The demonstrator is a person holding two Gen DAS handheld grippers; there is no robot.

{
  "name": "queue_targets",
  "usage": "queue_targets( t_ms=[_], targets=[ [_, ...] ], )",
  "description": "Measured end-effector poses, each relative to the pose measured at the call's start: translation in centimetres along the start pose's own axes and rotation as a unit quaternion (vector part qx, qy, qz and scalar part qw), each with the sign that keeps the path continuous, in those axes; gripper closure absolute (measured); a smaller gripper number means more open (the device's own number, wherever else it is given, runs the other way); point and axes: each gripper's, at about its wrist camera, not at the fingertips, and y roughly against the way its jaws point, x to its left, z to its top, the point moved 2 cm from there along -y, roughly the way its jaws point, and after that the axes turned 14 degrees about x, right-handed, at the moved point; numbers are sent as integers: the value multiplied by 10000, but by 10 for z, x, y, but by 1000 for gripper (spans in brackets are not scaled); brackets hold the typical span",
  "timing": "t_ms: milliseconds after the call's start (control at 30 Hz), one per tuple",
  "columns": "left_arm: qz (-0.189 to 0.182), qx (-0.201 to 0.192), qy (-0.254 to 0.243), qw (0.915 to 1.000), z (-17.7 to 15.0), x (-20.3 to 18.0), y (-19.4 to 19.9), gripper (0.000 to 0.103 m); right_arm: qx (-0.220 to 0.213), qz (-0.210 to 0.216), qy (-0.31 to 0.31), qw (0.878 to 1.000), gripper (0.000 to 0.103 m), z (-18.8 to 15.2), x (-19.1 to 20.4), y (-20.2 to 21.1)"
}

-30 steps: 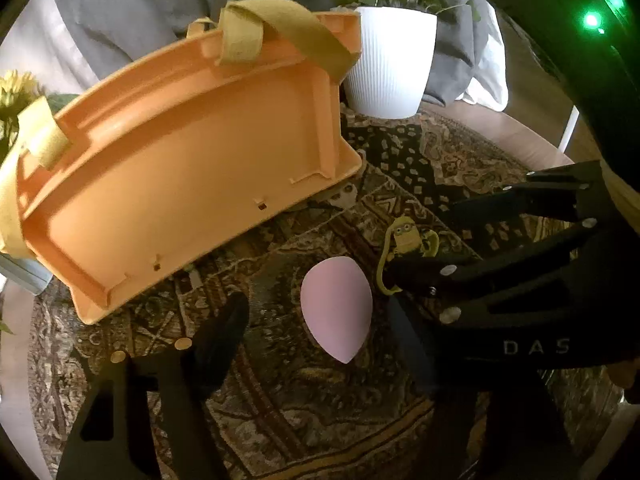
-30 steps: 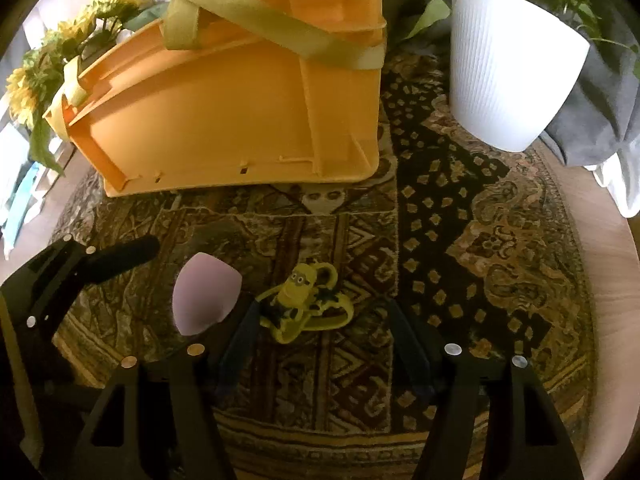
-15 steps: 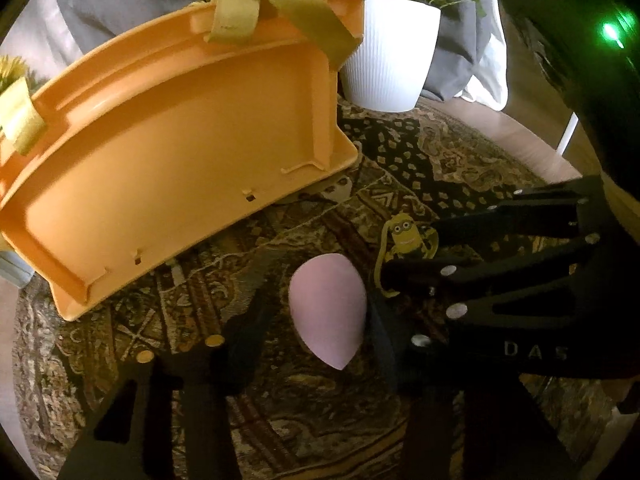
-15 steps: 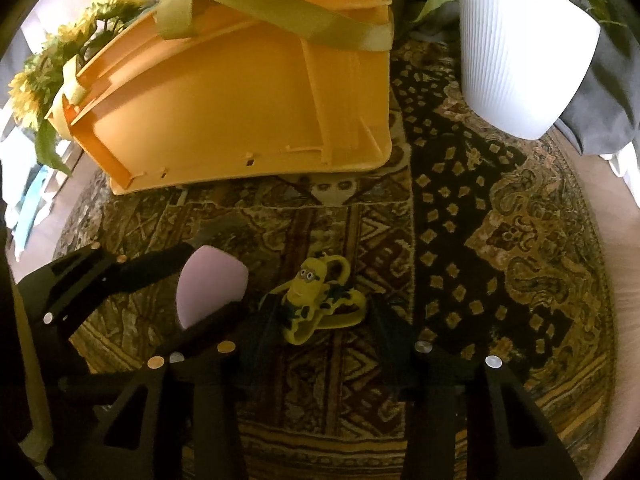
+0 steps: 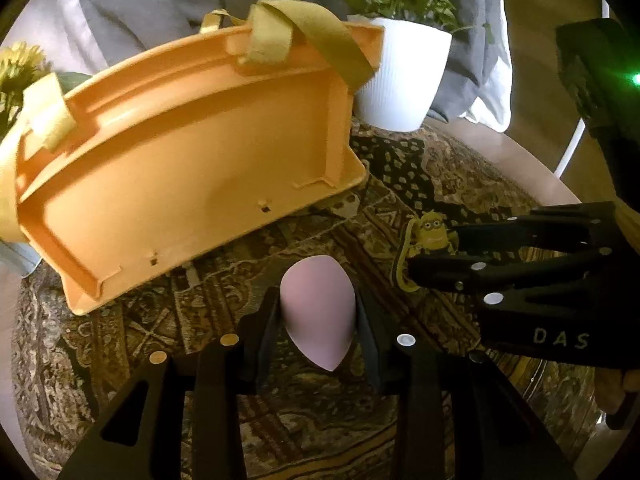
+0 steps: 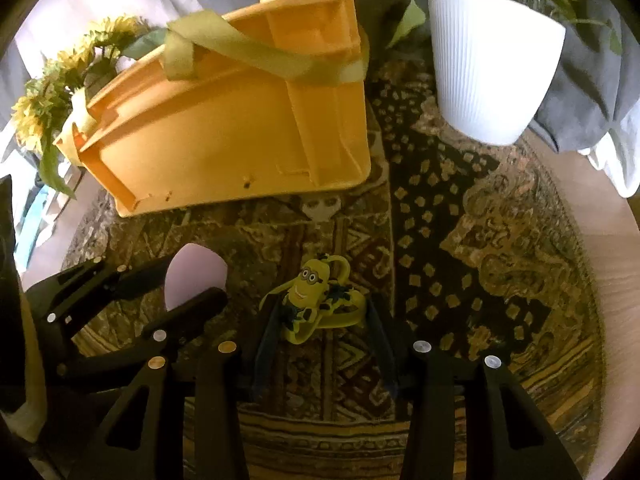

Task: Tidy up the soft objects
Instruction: 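Grasp the pink sponge with the left gripper while the right gripper grasps the yellow minion keychain, then lift the sponge with the left gripper while the right gripper carries the keychain over the crate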

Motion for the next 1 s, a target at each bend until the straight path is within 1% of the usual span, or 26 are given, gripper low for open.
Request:
queue_targets(
  t_ms=[133,300,433,600,667,767,1000],
  targets=[
    [36,-77,115,9999,0,4,8,66,-167,-38,72,9998,58,4,4,12],
    [135,-204,374,9990,-1,15,24,66,-334,67,65,9994,58,12,9,25],
    [262,-408,567,9972,0,23,42,66,-557,48,209,9982,58,18,22,37],
    [395,-677,944,9924,2,40,66,66,-817,179,264,9961,58,27,33,54],
    [517,-777,1146,9890,4,47,77,66,-928,249,263,9950,58,31,38,61],
    [502,-872,1374,9854,5,54,90,66,-1117,310,345,9927,58,34,47,73],
    [612,-1154,1516,9798,3,65,120,66,-1545,316,560,9859,58,40,66,104]
  ],
)
